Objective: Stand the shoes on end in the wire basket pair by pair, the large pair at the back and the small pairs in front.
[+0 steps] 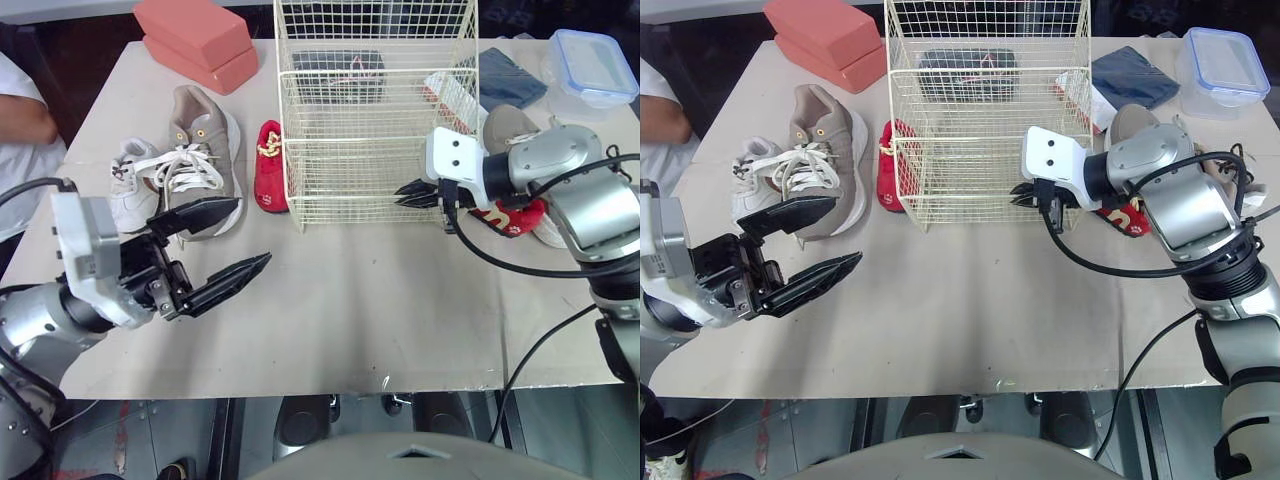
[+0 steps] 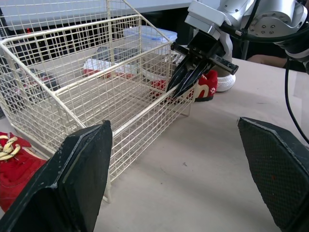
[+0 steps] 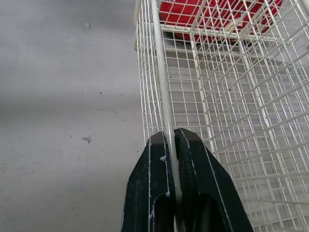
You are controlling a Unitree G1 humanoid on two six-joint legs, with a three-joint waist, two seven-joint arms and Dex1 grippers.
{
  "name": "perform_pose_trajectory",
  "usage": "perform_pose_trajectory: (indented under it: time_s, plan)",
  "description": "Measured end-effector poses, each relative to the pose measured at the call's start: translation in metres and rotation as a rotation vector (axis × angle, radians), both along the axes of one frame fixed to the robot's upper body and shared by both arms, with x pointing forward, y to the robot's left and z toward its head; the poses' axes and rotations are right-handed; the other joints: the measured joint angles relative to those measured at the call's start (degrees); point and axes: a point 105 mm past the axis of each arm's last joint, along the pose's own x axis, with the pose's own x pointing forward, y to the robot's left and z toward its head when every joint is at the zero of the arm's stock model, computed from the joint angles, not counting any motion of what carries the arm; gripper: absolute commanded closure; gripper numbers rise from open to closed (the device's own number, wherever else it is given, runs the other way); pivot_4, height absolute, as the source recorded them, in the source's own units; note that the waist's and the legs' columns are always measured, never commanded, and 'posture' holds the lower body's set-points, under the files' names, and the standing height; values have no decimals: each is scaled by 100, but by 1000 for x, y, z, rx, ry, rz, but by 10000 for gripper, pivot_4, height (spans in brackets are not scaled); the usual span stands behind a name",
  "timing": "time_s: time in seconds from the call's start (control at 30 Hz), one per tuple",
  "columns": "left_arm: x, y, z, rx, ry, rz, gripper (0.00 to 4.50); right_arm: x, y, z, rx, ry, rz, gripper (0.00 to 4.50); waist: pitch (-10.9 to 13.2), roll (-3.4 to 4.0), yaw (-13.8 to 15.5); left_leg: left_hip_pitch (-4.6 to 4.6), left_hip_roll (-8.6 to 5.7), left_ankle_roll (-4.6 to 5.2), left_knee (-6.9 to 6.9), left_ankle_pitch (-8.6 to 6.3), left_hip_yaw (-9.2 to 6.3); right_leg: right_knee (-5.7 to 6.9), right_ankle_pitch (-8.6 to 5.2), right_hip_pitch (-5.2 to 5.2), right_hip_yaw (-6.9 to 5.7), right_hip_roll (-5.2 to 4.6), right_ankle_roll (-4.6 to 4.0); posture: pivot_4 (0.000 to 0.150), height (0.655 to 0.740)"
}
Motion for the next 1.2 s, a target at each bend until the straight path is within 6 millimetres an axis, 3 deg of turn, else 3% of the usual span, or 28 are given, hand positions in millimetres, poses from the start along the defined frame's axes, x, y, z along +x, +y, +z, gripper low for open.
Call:
perform_pose_trajectory:
  time_s: [0.33, 0.6, 0.97, 1.07, 1.13, 1.2]
  plan:
    - [3, -3, -4, 14, 7, -14, 0, 0, 2, 1, 11, 52, -142, 44709, -1, -1, 15, -3, -2, 0, 0, 0, -3, -1, 1, 2, -4, -4, -2, 1500, 6860]
    - [4, 1, -5, 15, 14, -16, 0, -10, -1, -3, -28, 56, -79, 44709, 0, -1, 8, -4, -2, 0, -1, -1, -3, -4, -1, 2, -5, -3, 2, 1500, 6860]
    - [6, 3, -5, 22, 15, -30, 0, -6, -3, -5, -23, 32, -65, 44709, 0, -1, -6, -3, -1, 0, -2, -1, -2, -3, -1, -1, -3, -1, 3, 1500, 6860]
    - [7, 4, -5, 26, 13, -30, 0, -2, -1, -5, -8, 10, -55, 31847, 0, -1, -6, -2, -1, 0, -2, 0, -2, -2, -2, -1, -3, 0, 3, 1500, 6860]
    - [8, 5, -5, 30, 10, -22, 0, 1, 1, -4, 8, -1, -50, 20507, 1, 0, -6, -2, -1, 0, -2, 0, -1, -1, -2, -1, -3, 0, 3, 1500, 6860]
    - [10, 7, -5, 29, 9, -14, 0, 2, 1, -4, 12, -9, -47, 12941, 0, -1, -6, -2, -1, 0, -2, 0, -1, -1, -2, -1, -3, 0, 3, 1500, 6860]
